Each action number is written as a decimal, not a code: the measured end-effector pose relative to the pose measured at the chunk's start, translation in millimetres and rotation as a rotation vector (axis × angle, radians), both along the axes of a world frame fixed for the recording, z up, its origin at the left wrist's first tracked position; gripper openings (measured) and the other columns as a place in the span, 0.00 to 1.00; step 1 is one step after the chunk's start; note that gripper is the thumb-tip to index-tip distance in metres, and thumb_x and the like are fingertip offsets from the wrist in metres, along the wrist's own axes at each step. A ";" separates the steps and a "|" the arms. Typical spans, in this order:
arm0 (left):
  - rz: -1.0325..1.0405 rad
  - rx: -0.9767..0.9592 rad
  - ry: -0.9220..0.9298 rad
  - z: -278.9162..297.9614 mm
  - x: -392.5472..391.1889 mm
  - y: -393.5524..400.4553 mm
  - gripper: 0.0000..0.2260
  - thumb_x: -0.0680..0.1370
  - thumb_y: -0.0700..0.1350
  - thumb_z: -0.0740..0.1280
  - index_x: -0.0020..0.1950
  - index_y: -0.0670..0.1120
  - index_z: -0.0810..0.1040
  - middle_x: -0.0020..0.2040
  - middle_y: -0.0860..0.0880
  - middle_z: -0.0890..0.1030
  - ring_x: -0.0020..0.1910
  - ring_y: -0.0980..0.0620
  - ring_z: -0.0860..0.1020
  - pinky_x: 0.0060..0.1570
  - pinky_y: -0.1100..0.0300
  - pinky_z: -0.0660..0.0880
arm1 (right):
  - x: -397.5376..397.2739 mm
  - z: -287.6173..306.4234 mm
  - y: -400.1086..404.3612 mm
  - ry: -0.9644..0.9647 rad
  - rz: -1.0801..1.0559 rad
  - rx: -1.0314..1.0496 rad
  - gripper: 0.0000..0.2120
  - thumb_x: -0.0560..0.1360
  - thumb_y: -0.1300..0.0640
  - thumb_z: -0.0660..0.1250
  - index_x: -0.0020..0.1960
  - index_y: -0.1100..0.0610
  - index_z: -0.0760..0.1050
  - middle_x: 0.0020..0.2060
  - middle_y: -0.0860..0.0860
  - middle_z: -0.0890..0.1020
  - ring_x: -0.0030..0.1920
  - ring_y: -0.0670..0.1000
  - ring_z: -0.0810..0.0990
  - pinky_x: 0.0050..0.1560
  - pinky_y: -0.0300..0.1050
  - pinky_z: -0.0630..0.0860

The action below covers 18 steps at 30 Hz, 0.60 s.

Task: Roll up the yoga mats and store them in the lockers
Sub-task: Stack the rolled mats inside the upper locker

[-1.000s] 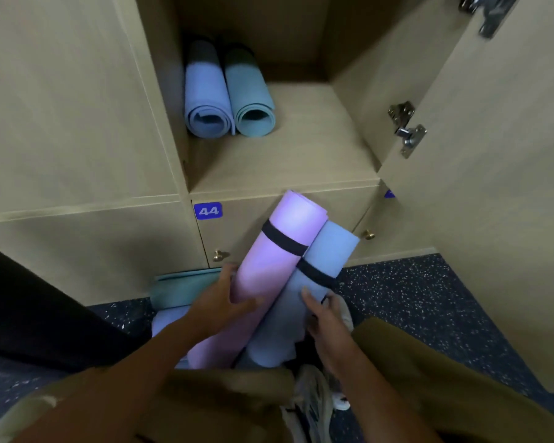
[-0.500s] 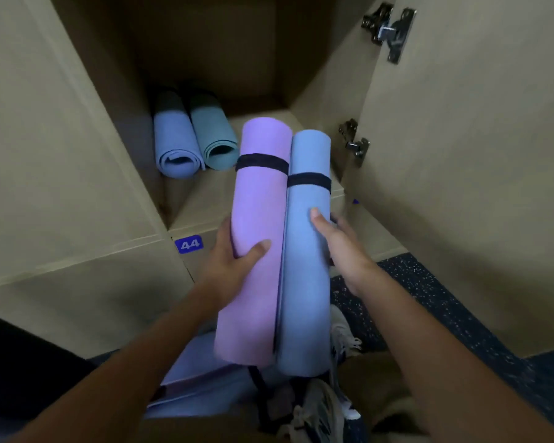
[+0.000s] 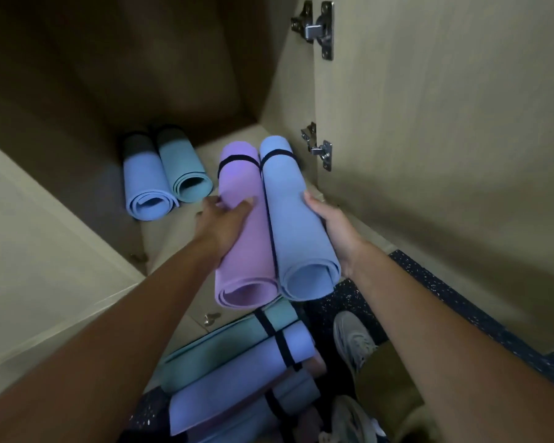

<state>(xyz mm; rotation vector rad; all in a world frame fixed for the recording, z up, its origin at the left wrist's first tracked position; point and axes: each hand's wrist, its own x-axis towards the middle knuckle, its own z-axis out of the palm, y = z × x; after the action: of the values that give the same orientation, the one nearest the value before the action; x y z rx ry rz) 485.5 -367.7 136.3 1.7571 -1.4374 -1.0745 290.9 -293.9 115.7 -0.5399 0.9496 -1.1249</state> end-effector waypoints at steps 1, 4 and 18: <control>-0.030 -0.006 0.021 2.1 -2.3 -1.4 0.48 0.61 0.72 0.73 0.75 0.52 0.64 0.71 0.46 0.70 0.63 0.41 0.76 0.66 0.41 0.75 | -3.2 0.4 -2.2 -0.055 -0.020 -0.004 0.21 0.81 0.42 0.65 0.64 0.56 0.80 0.50 0.58 0.86 0.44 0.57 0.86 0.43 0.50 0.82; -0.106 -0.046 0.122 4.0 -4.0 1.5 0.45 0.60 0.71 0.74 0.74 0.56 0.67 0.70 0.47 0.71 0.63 0.42 0.77 0.63 0.41 0.77 | -13.1 0.8 -7.3 -0.177 -0.019 -0.006 0.28 0.80 0.40 0.66 0.70 0.59 0.77 0.54 0.60 0.85 0.46 0.59 0.85 0.46 0.52 0.82; -0.549 -0.409 -0.363 27.0 -10.0 74.8 0.40 0.68 0.77 0.62 0.77 0.61 0.67 0.76 0.60 0.67 0.79 0.52 0.58 0.77 0.46 0.60 | -6.9 -3.8 -20.1 -0.284 0.082 0.029 0.35 0.78 0.37 0.67 0.72 0.63 0.74 0.54 0.61 0.82 0.47 0.58 0.83 0.48 0.51 0.82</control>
<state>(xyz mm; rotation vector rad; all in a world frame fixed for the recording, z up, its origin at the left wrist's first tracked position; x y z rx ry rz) 475.5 -292.8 163.2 1.3327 -2.2683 -0.6475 284.1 -314.0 111.9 -0.3795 0.6907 -1.0792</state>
